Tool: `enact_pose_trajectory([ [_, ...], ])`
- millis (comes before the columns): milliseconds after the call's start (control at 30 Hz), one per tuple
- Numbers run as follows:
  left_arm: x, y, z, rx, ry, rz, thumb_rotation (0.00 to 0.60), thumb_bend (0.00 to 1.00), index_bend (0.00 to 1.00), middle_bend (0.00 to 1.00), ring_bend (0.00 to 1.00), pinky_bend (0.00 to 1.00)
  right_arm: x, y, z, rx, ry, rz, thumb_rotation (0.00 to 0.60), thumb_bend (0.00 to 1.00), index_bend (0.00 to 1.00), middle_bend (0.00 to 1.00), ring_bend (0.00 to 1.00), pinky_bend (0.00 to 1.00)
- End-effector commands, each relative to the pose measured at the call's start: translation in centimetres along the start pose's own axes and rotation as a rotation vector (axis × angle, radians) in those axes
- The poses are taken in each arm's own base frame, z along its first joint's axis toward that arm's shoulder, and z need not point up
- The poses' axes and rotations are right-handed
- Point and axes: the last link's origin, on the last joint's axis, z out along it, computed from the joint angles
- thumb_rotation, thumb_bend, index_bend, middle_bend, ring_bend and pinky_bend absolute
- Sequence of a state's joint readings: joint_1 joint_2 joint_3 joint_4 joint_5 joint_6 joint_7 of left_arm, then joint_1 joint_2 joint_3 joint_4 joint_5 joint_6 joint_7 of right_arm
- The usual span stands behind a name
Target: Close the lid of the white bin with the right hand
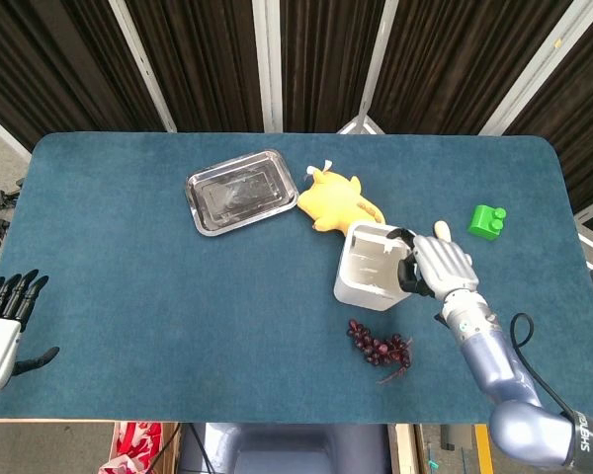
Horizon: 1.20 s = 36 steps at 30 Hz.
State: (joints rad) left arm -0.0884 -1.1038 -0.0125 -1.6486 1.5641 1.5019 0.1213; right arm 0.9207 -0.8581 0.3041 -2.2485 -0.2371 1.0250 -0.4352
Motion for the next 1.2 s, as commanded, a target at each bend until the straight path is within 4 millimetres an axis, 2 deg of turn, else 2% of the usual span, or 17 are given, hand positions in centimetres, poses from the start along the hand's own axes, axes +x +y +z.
enact_pose_trajectory([
  [33, 0.0, 0.0, 0.0, -0.001, 0.000, 0.001, 0.600, 0.00, 0.00, 0.00, 0.00, 0.00, -0.4, 0.3, -0.6, -0.005, -0.021, -0.016, 0.600, 0.73, 0.25, 0.81, 0.84, 0.77],
  [267, 0.0, 0.1, -0.1, -0.002, -0.001, 0.001, 0.600, 0.00, 0.00, 0.00, 0.00, 0.00, -1.6, 1.2, -1.5, -0.016, -0.063, -0.028, 0.600, 0.73, 0.23, 0.81, 0.84, 0.77],
  [533, 0.0, 0.1, -0.1, -0.003, -0.002, 0.003, 0.600, 0.00, 0.00, 0.00, 0.00, 0.00, -3.4, 2.1, -2.0, -0.026, -0.115, -0.041, 0.600, 0.73, 0.14, 0.81, 0.84, 0.77],
  [900, 0.0, 0.1, -0.1, -0.003, -0.001, 0.003, 0.600, 0.00, 0.00, 0.00, 0.00, 0.00, -5.1, 2.8, -2.0, -0.038, -0.159, -0.068, 0.600, 0.73, 0.14, 0.81, 0.84, 0.77],
  [1100, 0.0, 0.1, -0.1, -0.003, -0.001, 0.001, 0.600, 0.00, 0.00, 0.00, 0.00, 0.00, -5.5, 2.8, -1.8, -0.041, -0.166, -0.071, 0.600, 0.73, 0.14, 0.81, 0.84, 0.77],
  [1200, 0.0, 0.1, -0.1, -0.003, 0.001, 0.001, 0.600, 0.00, 0.00, 0.00, 0.00, 0.00, -4.8, 2.4, -1.7, -0.028, -0.130, -0.051, 0.600, 0.73, 0.14, 0.81, 0.84, 0.77],
])
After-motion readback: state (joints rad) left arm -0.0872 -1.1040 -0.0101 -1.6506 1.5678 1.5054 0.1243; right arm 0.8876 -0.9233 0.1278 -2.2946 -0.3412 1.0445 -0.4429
